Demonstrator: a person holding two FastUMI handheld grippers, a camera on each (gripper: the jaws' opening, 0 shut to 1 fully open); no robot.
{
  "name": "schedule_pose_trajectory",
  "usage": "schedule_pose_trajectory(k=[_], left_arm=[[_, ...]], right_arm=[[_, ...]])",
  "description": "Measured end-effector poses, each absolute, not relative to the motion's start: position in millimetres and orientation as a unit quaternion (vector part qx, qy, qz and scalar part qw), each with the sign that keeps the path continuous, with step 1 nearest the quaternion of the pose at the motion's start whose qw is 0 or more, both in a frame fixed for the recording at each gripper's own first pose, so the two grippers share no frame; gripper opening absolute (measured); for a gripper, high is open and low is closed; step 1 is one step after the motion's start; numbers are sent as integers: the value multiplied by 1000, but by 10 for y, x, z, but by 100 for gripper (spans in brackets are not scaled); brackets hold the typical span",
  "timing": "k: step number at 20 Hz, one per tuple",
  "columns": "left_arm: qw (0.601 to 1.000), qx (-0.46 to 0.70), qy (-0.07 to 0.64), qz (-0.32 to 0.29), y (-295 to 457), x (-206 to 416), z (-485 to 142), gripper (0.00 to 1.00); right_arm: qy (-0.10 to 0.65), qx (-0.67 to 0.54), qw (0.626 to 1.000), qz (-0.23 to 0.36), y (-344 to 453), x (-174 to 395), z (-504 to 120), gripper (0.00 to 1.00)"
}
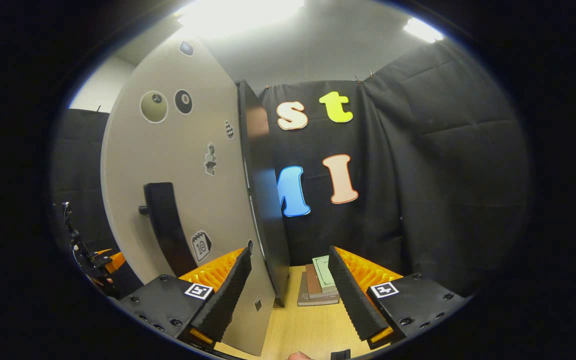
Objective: Open the cabinet door with the right hand, grasp the bottle in the cabinet with the left hand and place it on the coaster, then close the cabinet door with the right hand.
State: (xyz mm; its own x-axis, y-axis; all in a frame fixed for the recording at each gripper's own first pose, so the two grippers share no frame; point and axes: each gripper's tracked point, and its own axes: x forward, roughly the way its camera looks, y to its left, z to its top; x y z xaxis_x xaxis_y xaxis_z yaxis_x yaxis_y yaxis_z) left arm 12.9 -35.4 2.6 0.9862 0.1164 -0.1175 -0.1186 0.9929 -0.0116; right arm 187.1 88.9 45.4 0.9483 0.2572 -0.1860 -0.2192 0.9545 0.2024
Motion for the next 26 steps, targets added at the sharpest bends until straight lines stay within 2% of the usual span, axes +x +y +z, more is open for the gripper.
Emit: schedule_pose_trajectory(k=[3,4,5,6,7,8,9,26], left_arm=[[997,-5,59,52,-176,131,12,68],[997,-5,60,50,-122,131,8,66],[997,-6,58,48,-69,142,13,68],[997,-8,56,48,-4,151,25,68],[997,-10,56,47,61,143,16,68],[997,-13,56,46,121,143,15,68],[997,-16,55,44,171,149,14,68],[999,-11,52,2,647,267,-21,66]], right_arm=[[103,59,988,99,974,1849,509,95],[102,49,989,91,959,1846,511,90],[101,42,991,82,969,1860,509,95],[102,39,991,76,982,1852,513,95],[105,39,991,73,1020,1853,508,90],[104,43,991,71,1038,1845,510,95],[108,46,991,69,1082,1848,499,94],[101,49,991,76,1967,1692,581,95]])
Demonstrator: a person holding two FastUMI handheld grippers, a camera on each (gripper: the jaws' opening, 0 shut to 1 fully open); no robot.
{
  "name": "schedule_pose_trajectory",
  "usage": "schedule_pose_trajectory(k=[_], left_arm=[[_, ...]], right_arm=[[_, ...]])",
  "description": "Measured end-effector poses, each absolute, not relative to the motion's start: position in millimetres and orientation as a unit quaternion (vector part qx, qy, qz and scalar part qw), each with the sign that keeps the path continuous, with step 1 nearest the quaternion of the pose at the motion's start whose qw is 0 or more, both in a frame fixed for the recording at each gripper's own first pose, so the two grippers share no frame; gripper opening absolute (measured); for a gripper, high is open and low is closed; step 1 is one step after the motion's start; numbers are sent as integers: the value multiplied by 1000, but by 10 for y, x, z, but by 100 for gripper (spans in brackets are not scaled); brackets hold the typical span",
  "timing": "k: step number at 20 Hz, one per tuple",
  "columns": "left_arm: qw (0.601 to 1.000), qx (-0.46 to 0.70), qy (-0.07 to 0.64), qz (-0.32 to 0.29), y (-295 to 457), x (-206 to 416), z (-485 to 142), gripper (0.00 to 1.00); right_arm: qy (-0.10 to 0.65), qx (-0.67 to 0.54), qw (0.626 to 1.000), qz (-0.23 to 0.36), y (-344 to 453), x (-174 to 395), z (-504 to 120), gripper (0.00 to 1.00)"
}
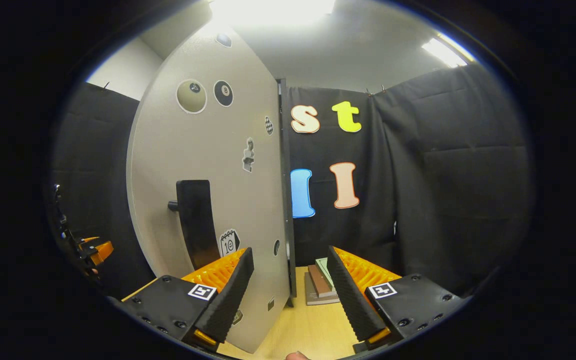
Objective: Open the cabinet door with the right hand, grasp the bottle in the cabinet with the left hand and place it on the coaster, then close the cabinet door with the right hand.
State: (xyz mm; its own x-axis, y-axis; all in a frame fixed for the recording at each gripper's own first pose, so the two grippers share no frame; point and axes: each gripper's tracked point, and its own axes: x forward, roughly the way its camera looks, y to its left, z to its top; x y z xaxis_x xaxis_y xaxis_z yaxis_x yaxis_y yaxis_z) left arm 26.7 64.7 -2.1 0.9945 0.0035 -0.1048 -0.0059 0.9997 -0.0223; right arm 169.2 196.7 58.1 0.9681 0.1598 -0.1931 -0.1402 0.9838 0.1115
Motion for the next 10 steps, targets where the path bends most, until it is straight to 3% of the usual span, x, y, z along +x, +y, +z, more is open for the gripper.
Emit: schedule_pose_trajectory(k=[10], left_arm=[[999,-18,50,-8,925,195,-52,66]], right_arm=[[93,38,991,89,2541,1727,621,95]])
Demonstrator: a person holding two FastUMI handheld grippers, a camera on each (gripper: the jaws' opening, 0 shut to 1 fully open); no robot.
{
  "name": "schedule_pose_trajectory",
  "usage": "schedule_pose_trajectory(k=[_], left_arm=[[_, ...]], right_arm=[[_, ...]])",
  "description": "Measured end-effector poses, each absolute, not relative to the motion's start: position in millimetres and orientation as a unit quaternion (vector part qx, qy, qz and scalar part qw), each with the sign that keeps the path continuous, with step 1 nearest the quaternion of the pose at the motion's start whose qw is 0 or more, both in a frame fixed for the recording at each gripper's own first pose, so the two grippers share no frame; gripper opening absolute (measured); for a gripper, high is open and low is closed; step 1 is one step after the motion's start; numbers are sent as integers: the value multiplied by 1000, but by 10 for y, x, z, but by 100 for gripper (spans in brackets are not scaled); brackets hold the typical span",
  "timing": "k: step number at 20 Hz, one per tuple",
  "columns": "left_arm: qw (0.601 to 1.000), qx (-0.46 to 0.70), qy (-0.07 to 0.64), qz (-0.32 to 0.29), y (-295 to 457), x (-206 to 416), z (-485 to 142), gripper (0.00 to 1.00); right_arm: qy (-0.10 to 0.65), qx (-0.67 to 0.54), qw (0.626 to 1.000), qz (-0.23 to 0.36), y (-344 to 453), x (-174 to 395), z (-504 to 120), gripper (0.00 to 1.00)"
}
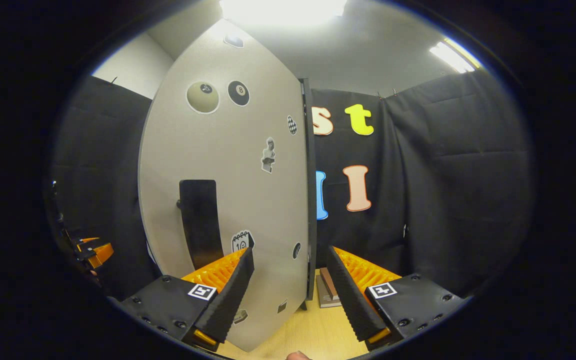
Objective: Open the cabinet door with the right hand, grasp the bottle in the cabinet with the left hand and place it on the coaster, then close the cabinet door with the right hand.
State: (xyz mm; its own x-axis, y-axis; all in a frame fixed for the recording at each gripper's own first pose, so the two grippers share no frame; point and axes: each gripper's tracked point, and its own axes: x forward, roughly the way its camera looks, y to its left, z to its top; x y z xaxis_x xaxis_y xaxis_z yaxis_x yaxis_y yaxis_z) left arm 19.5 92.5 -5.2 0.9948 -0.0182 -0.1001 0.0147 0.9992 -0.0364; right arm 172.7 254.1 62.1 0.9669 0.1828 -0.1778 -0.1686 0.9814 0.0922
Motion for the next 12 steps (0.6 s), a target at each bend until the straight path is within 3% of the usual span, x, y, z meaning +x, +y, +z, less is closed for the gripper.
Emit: schedule_pose_trajectory(k=[12], left_arm=[[998,-13,54,7,1409,-79,-102,63]], right_arm=[[92,81,983,136,3549,2125,633,96]])
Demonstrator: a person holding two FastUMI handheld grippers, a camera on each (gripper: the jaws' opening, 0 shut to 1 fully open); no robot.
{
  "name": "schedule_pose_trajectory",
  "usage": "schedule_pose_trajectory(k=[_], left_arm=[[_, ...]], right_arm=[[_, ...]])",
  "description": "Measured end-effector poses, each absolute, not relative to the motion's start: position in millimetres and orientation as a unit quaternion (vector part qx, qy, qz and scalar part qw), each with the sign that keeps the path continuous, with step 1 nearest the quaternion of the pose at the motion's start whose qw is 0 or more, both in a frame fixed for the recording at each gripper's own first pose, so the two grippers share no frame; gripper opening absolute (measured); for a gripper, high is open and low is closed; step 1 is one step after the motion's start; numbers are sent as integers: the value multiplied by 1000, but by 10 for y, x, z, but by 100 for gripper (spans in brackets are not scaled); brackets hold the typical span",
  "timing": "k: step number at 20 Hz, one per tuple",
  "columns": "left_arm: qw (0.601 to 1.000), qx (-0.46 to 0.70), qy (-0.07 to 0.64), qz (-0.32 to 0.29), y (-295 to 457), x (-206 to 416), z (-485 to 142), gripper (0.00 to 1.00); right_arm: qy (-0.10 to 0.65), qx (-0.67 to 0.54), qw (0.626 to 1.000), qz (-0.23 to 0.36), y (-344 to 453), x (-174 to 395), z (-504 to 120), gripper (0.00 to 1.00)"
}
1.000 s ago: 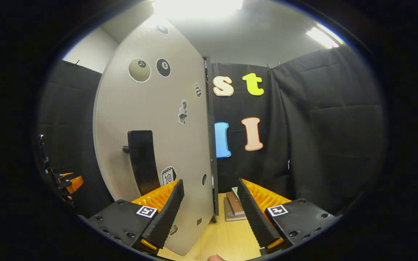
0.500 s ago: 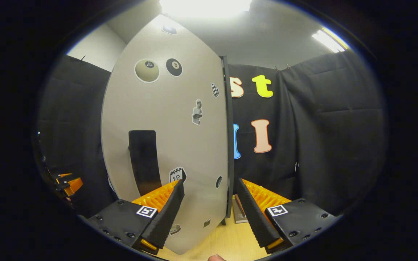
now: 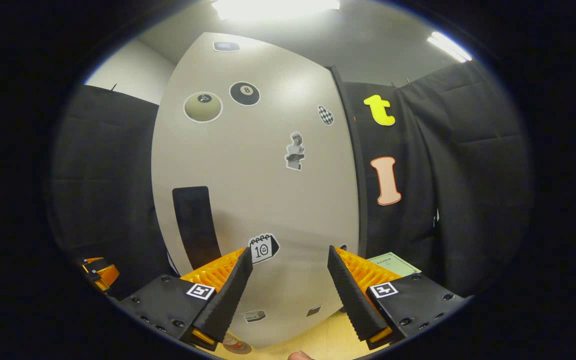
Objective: Open the cabinet door with the right hand, grasp the bottle in the cabinet with the left hand and place it on the coaster, then close the cabinet door with the right hand.
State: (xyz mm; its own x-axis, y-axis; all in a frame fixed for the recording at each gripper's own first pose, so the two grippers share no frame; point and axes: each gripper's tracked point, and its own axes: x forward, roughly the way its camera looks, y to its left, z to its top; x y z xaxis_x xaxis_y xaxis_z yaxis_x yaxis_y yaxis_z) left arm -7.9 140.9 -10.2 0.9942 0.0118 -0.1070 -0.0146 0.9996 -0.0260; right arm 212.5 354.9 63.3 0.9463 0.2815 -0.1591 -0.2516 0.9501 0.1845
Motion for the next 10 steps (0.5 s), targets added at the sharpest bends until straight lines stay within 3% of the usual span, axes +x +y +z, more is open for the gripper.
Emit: schedule_pose_trajectory(k=[10], left_arm=[[996,-30,74,30,1696,-206,-273,66]], right_arm=[[85,52,982,158,4020,2472,592,96]])
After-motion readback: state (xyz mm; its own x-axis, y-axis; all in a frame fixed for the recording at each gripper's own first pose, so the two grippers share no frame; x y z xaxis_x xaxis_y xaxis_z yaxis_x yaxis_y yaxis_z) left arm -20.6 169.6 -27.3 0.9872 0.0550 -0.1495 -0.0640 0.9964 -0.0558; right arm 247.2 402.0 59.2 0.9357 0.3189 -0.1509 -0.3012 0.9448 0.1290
